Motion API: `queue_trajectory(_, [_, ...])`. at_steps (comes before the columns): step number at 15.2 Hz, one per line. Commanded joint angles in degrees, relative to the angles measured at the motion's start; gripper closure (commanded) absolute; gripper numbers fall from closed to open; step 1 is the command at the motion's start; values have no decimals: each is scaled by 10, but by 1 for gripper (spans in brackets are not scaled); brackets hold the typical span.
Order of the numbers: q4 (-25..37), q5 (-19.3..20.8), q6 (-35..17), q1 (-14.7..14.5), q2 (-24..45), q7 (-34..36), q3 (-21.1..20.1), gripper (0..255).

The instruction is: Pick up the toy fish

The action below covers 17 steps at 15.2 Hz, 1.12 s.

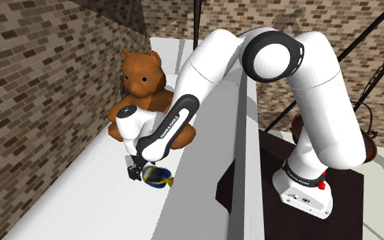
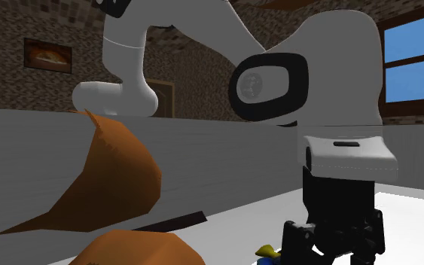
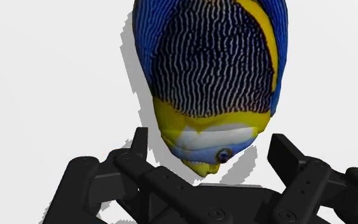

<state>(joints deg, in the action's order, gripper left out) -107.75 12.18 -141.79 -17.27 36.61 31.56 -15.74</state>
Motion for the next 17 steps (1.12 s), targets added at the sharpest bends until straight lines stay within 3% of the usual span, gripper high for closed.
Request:
queue_trajectory(1, [1,1,-3,-1,4,0,1,0])
queue_trajectory(2, [1,1,-3,-1,4,1,1,255])
queue_trajectory(11, [1,1,-3,-1,4,0,1,255])
queue_trajectory(17, [-4,-10,27,7,-32,-6,-9,255])
